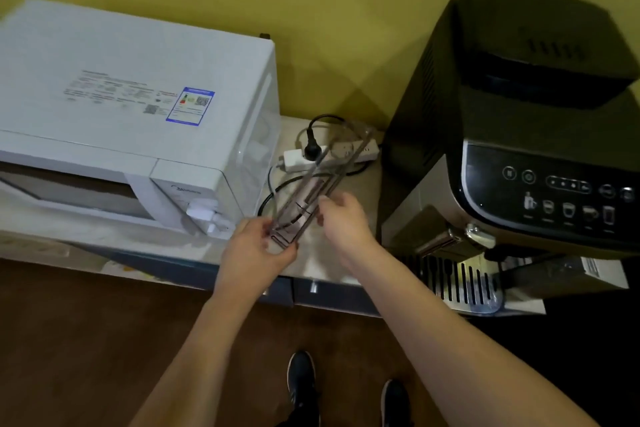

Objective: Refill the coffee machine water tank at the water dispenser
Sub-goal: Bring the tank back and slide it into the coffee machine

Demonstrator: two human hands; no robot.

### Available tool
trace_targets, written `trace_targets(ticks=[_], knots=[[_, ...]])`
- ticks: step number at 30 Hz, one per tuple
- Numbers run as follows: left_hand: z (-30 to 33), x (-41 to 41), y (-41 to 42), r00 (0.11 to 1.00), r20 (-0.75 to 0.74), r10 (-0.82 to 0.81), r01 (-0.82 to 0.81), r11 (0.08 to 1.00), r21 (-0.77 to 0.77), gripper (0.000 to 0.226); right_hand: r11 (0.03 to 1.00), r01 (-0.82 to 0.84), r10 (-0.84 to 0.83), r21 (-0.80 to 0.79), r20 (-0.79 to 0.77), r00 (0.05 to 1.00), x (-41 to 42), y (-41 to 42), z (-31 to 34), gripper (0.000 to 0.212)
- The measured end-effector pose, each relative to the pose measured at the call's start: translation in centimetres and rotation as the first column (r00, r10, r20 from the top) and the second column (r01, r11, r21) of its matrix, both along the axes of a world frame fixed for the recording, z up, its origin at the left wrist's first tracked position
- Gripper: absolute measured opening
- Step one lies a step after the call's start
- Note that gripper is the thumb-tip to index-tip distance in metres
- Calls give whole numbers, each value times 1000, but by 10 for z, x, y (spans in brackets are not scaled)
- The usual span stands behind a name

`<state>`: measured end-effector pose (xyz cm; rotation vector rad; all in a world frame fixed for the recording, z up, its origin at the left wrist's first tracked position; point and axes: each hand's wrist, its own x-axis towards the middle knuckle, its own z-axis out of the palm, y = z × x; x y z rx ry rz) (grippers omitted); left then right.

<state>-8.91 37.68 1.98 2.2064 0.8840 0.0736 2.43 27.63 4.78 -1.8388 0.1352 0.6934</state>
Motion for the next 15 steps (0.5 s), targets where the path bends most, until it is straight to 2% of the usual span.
trace_targets(ticks=[3, 6, 11, 15], knots=[[44, 12, -2, 978, 200, 62, -76, 995, 62, 63, 992, -123, 120, -12, 339, 933, 3, 4, 58, 27], [93, 34, -19, 934, 357, 29, -81, 988, 132, 61, 996, -89, 87, -26, 586, 805, 15, -13, 114, 26], [151, 71, -68, 900, 413, -137, 8, 955, 298, 61, 998, -57, 20, 23, 751, 660, 34, -76, 177, 23], [176, 97, -132, 880, 423, -219, 39, 918, 394, 64, 996, -3, -70, 90, 793, 605, 55, -152, 206, 22]])
